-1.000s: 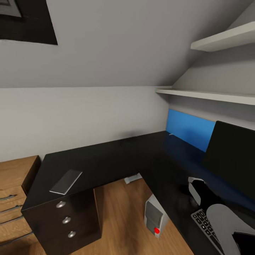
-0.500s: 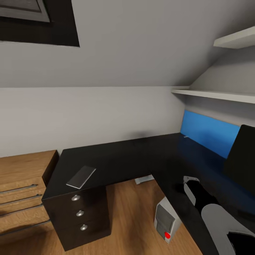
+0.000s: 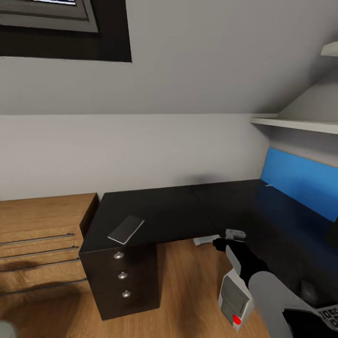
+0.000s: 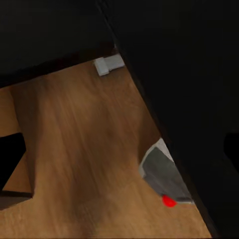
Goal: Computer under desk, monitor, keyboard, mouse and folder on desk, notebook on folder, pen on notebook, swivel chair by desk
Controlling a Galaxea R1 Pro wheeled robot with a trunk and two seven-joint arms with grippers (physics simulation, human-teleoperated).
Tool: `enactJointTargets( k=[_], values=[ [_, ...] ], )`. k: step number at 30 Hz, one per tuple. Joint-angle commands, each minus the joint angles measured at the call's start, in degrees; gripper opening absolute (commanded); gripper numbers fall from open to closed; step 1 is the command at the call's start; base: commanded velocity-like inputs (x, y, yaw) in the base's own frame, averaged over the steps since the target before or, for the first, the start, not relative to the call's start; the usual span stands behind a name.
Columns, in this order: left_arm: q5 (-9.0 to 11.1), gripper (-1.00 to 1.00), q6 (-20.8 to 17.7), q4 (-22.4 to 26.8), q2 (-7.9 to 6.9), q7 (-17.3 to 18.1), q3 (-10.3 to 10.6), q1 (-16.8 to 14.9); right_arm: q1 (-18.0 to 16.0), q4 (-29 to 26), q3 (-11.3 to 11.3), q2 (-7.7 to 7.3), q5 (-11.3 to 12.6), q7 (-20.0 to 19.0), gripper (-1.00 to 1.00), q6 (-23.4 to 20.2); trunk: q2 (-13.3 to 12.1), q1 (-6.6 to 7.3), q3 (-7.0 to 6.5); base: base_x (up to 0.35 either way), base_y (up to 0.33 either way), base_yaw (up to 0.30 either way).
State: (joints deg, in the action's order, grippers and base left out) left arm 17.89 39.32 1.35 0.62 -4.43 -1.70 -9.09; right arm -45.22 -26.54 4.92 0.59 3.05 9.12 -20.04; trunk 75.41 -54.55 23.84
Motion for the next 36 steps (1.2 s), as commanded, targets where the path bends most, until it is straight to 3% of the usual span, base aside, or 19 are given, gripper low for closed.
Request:
enactJointTargets(
  k=[1, 9, 19, 24, 29, 33, 36],
  values=[
    [-0.3, 1.00, 0.1, 0.0, 0.01, -0.3, -0.1, 0.0, 0.0, 0.1, 0.2, 0.42, -0.3, 0.2, 1.00, 1.1, 0.0, 0.00, 0.08, 0.000, 0.000, 0.251],
    [-0.4, 1.00, 0.1, 0.0, 0.05, -0.3, -0.1, 0.0, 0.1, 4.6, 0.0, 1.46, -2.4, 0.0, 1.00, 7.4, 0.0, 0.00, 0.29, 0.000, 0.000, 0.247],
    [-0.6, 1.00, 0.3, 0.0, 0.08, -0.3, 0.2, 0.0, 0.1, 13.0, -1.1, 3.95, -5.1, -0.3, 1.00, 17.1, 0.0, 0.00, 0.61, 0.000, 0.000, 0.157],
    [-0.6, 1.00, 0.2, 0.2, 0.46, -0.3, 0.3, 0.0, 0.1, 23.0, -1.2, 4.69, -5.5, -0.5, 1.00, 28.6, 0.0, 0.00, 0.63, 0.000, 0.000, 0.016],
    [-0.7, 1.00, -0.3, 1.4, 1.46, -0.5, 0.4, 0.0, 0.1, 25.8, -1.1, 4.95, -6.1, -0.6, 1.00, 32.0, 0.0, 0.00, 0.63, 0.000, 0.000, 0.003],
    [-0.7, 1.00, -2.4, 5.2, 1.87, -0.7, 0.5, 0.0, 0.2, 26.5, -1.1, 5.11, -6.1, -0.5, 1.00, 32.9, 0.0, 0.00, 0.63, 0.000, 0.000, 0.000],
    [-0.7, 1.00, -7.7, 10.0, 1.92, -0.9, 0.5, 0.0, 0.3, 26.8, -1.1, 5.25, -6.1, -0.5, 1.00, 33.3, 0.0, 0.00, 0.63, 0.000, 0.000, 0.022]
  ],
)
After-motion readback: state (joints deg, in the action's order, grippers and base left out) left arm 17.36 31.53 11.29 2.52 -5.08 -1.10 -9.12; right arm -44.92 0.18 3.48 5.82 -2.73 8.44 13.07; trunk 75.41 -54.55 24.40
